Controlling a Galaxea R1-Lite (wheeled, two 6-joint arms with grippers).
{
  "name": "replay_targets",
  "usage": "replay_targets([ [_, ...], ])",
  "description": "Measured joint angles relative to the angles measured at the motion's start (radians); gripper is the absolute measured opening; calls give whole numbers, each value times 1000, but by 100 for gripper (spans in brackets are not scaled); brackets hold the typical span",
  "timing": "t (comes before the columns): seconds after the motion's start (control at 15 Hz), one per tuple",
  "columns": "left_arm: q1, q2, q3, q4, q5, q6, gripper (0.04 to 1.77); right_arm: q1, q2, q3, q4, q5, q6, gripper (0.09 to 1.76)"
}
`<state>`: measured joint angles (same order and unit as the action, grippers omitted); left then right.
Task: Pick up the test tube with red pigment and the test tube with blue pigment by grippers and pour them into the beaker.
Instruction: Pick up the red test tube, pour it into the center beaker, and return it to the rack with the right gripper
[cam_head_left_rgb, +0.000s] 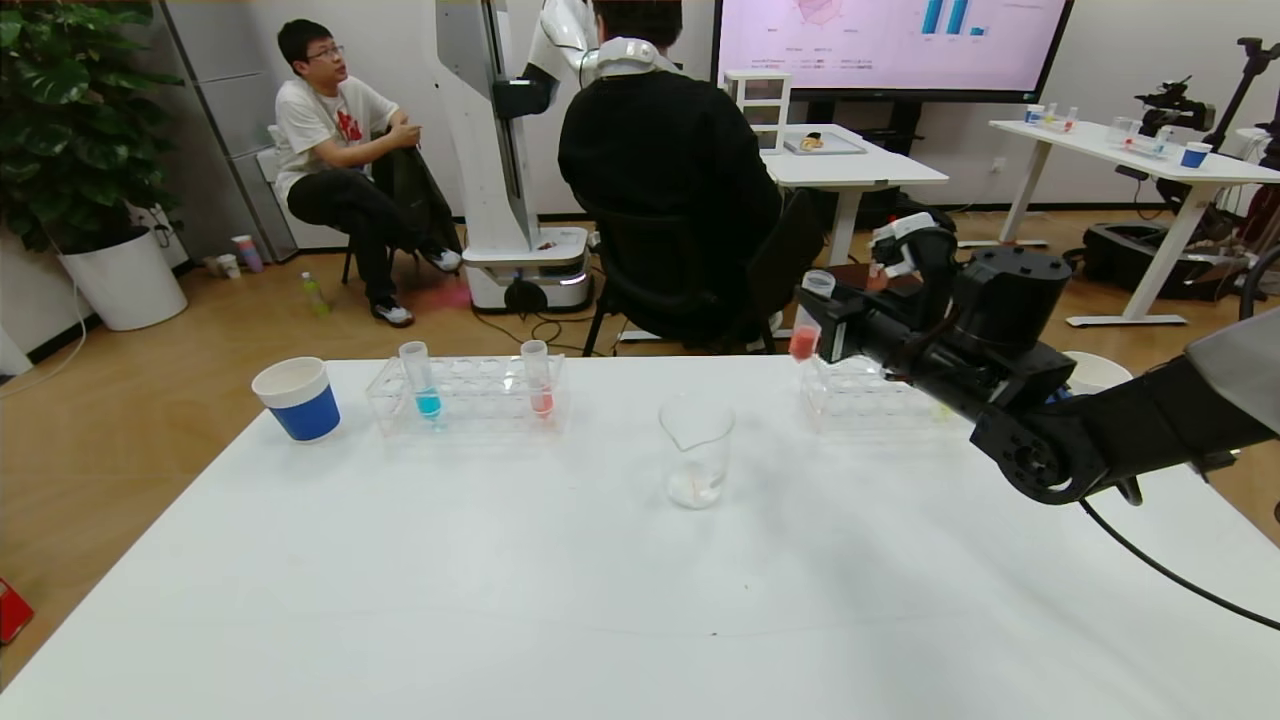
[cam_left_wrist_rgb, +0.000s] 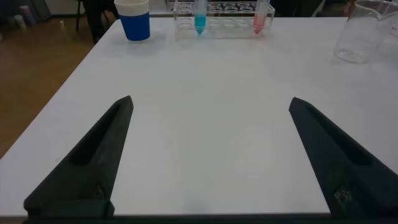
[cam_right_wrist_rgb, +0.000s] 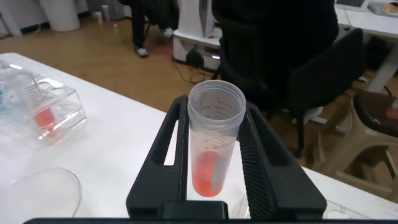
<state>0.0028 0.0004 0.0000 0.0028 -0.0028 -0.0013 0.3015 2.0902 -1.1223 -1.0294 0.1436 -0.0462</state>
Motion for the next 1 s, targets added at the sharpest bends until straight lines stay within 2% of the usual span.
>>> replay_targets([
  [0.2, 0, 0, 0, 0, 0, 0, 175, 19, 20, -31, -32, 103, -100, 52],
  [0.4, 0, 0, 0, 0, 0, 0, 175, 48, 66, -57, -153, 211, -163, 52],
  [0.73, 0, 0, 0, 0, 0, 0, 175, 58, 147, -48, -283, 383, -436, 52],
  [1.0, 0, 0, 0, 0, 0, 0, 175, 50, 185, -41, -288, 442, -596, 52],
])
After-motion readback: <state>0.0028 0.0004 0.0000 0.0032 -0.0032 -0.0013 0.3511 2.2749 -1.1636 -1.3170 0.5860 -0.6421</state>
